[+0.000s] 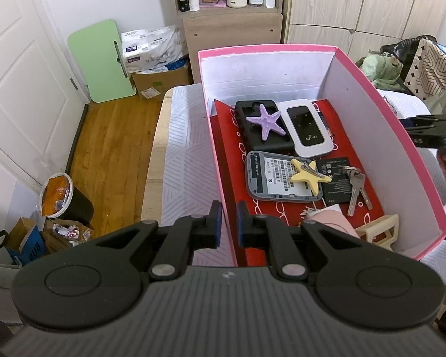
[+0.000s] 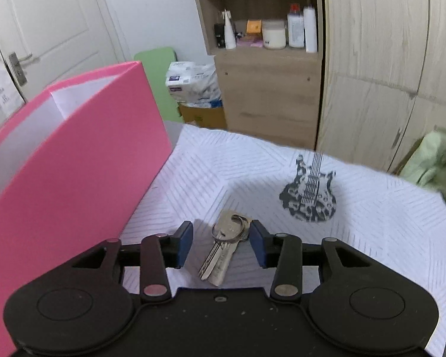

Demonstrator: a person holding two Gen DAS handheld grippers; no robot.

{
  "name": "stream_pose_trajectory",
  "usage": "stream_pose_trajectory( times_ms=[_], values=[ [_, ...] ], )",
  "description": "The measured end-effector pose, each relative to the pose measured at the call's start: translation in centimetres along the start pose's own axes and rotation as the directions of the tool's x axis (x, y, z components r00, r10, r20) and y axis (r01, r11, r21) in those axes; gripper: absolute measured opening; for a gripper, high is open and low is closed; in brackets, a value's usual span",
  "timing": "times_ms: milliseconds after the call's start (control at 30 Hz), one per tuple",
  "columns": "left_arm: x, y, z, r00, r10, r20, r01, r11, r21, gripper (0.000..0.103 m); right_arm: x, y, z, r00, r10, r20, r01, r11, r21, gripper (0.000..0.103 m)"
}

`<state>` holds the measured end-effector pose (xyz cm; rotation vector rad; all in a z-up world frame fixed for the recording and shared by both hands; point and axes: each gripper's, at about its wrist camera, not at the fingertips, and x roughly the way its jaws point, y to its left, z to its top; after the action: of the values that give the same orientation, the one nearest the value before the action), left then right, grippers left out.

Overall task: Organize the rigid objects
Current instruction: 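Return the right tool to the bed and grasp the small key ring, then carry the key ring into the box and release it on the keys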

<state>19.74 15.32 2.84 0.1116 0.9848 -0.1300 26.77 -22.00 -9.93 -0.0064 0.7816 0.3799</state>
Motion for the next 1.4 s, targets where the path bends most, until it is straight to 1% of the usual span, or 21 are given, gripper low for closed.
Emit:
stream_pose_trajectory(
  times_ms=[33, 67, 100, 167, 300, 367, 500, 567, 600, 633, 700, 900, 1033, 1133, 1233, 1333, 1400],
  values=[
    [0.0, 0.1, 0.0, 1.0, -0.002, 0.001, 0.002, 1.0, -0.005, 0.01, 0.1, 0.3, 0.1, 1.0, -0.012, 0.0, 0.012, 1.0, -0.022, 0.047],
    [0.0, 0.1, 0.0, 1.0, -0.002, 0.002, 0.002, 1.0, -0.006, 0.01, 0.1, 0.6, 0.1, 1.0, -0.03, 0.003, 0.03, 0.999, -0.037, 0.042],
    [0.0, 0.1, -0.1, 1.0, -0.001, 0.002, 0.001, 1.0, -0.008, 0.01, 0.1, 0.6, 0.2, 0.999, -0.051, 0.007, 0.052, 0.998, -0.036, 0.029],
    [0.0, 0.1, -0.1, 1.0, -0.002, 0.001, 0.002, 1.0, -0.008, 0.01, -0.1, 0.0, 0.3, 0.999, -0.035, 0.007, 0.035, 0.999, -0.007, 0.029],
    [-0.1, 0.1, -0.1, 1.0, -0.005, 0.002, 0.005, 1.0, -0.01, 0.01, -1.4, -1.4, 0.1, 0.997, 0.061, 0.035, -0.064, 0.993, 0.098, 0.028],
    [-0.2, 0.1, -0.1, 1.0, -0.005, 0.003, 0.005, 1.0, -0.011, 0.01, -1.9, -1.7, 0.1, 0.994, 0.098, 0.051, -0.104, 0.986, 0.129, 0.028],
    [-0.2, 0.1, -0.3, 1.0, -0.007, 0.006, 0.007, 1.0, -0.019, 0.01, -3.7, -1.4, 0.2, 0.986, 0.14, 0.09, -0.152, 0.978, 0.144, 0.028],
    [-0.2, 0.1, -0.4, 1.0, -0.006, 0.006, 0.006, 1.0, -0.02, 0.01, -4.8, -1.0, 0.4, 0.983, 0.147, 0.112, -0.162, 0.978, 0.135, 0.028],
    [-0.2, 0.0, -0.4, 1.0, -0.003, 0.006, 0.003, 1.0, -0.017, 0.01, -5.4, -0.6, 0.5, 0.981, 0.154, 0.122, -0.169, 0.978, 0.123, 0.003],
    [-0.3, 0.0, -0.4, 1.0, -0.002, 0.007, 0.002, 1.0, -0.015, 0.01, -6.0, -0.3, 0.7, 0.978, 0.167, 0.128, -0.182, 0.976, 0.117, 0.006],
    [-0.3, 0.0, -0.4, 1.0, -0.001, 0.008, 0.001, 1.0, -0.013, 0.01, -7.2, 0.1, 1.1, 0.972, 0.182, 0.149, -0.198, 0.975, 0.1, 0.006],
    [-0.4, 0.0, -0.5, 1.0, -0.009, 0.011, 0.01, 1.0, -0.018, 0.01, -9.6, 1.6, 2.0, 0.962, 0.189, 0.197, -0.202, 0.978, 0.051, 0.005],
    [-0.4, 0.1, -0.4, 1.0, -0.013, 0.013, 0.013, 1.0, -0.02, 0.01, -11.1, 2.8, 3.0, 0.947, 0.228, 0.226, -0.238, 0.971, 0.017, 0.005],
    [-0.5, 0.1, -0.4, 1.0, -0.013, 0.012, 0.014, 1.0, -0.017, 0.01, -12.7, 4.0, 4.2, 0.929, 0.267, 0.255, -0.27, 0.963, -0.024, 0.005],
    [-0.5, -0.1, -0.4, 1.0, -0.008, 0.01, 0.008, 1.0, -0.003, 0.011, -14.2, 5.2, 5.2, 0.904, 0.331, 0.27, -0.327, 0.943, -0.059, 0.005],
    [-0.5, -0.2, -0.3, 1.0, -0.008, 0.01, 0.008, 1.0, 0.003, 0.011, -14.9, 6.8, 5.7, 0.884, 0.382, 0.268, -0.369, 0.924, -0.098, 0.005],
    [-0.5, -0.2, -0.3, 1.0, -0.01, 0.012, 0.01, 1.0, -0.001, 0.011, -14.6, 7.8, 5.9, 0.874, 0.417, 0.247, -0.401, 0.909, -0.117, 0.005]
  ],
)
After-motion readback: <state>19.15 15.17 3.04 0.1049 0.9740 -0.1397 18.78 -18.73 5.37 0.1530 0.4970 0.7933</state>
